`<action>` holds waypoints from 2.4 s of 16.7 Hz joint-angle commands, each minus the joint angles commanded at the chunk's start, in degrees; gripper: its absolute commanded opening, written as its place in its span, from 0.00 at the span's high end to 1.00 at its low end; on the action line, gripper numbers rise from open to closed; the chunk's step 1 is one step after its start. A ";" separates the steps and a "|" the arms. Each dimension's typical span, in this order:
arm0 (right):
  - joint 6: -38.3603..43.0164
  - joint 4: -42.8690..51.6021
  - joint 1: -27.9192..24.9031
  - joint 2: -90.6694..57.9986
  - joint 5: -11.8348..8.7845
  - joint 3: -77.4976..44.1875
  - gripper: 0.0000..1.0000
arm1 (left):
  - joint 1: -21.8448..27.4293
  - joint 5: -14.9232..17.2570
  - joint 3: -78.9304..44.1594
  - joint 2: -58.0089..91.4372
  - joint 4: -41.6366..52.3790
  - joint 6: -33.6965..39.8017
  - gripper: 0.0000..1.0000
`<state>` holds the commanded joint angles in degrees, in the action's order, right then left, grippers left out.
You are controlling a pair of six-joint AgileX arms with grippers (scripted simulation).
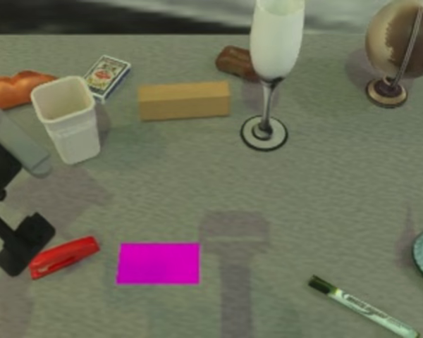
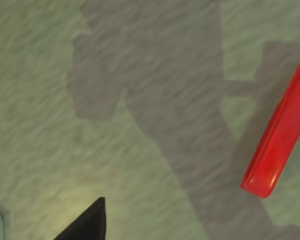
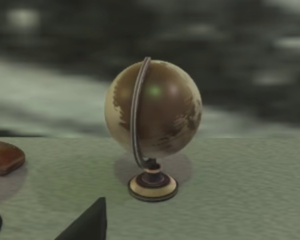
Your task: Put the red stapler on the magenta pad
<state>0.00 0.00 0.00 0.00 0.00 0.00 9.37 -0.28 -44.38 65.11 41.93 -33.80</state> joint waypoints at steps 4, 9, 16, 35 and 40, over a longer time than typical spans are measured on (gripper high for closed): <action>0.00 0.00 0.00 0.00 0.00 0.00 0.00 | 2.54 0.06 -11.66 17.04 10.78 -8.81 0.00; 0.00 0.00 0.00 0.00 0.00 0.00 0.00 | 4.14 0.03 -20.33 28.54 18.07 -14.91 0.00; 0.00 0.00 0.00 0.00 0.00 0.00 0.00 | 3.99 0.01 -20.78 29.35 18.37 -15.36 0.00; 0.00 0.00 0.00 0.00 0.00 0.00 0.00 | 4.01 0.05 -8.07 39.95 -4.84 -15.82 0.30; 0.00 0.00 0.00 0.00 0.00 0.00 0.00 | 4.01 0.05 -8.07 39.95 -4.84 -15.82 0.68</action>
<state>0.00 0.00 0.00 0.00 0.00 0.00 13.38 -0.22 -52.45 105.06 37.08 -49.62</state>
